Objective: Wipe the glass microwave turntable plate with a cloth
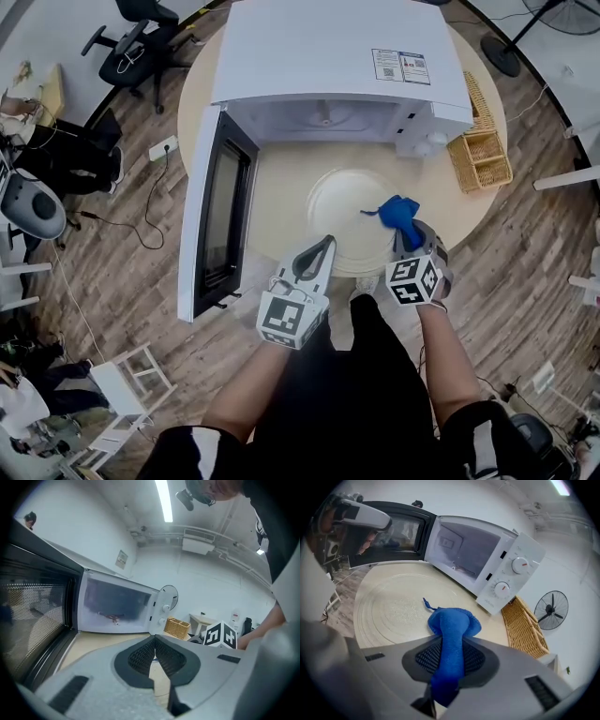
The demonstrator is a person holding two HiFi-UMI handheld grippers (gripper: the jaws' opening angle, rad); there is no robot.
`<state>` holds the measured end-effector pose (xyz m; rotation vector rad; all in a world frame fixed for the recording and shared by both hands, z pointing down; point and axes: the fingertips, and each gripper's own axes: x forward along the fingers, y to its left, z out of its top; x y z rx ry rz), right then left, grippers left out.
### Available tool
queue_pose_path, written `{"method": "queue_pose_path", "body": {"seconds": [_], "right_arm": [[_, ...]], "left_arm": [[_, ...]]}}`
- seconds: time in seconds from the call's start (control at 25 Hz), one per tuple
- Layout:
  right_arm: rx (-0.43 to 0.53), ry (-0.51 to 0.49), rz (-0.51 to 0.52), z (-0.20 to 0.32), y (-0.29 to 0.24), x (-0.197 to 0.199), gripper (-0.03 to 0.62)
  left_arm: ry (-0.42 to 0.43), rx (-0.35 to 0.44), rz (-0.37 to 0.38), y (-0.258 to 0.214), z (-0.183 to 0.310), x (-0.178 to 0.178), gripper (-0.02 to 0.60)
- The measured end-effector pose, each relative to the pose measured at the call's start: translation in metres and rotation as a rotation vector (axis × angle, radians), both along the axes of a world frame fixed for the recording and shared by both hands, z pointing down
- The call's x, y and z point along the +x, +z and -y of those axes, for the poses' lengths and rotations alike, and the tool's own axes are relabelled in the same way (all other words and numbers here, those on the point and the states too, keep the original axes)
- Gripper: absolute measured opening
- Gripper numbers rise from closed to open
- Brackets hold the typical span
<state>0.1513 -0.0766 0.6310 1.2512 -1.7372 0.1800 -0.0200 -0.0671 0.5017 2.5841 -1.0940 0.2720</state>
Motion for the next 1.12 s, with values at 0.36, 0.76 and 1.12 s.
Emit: {"method": "queue_pose_path", "body": {"seconds": [0.36,0.76,1.12], "right_arm": [[0.085,0.041,0.123,0.011,-0.027,0.0,0.078],[0.392,-0.03,0.477,0.038,-0.166,-0.03,0.078],[0.536,-0.057,0.603,0.054,-0.265,-0.031,0.078]], "left_arm": [[-0.019,0.019,0.012,-0.006,0.007,-0.009,0.006],[-0.047,0.089,-0.024,-0.046,0.025,-0.006,0.006],[-0.081,0.2,-0.048,-0.1,0.042,-0.011,0.006]]}}
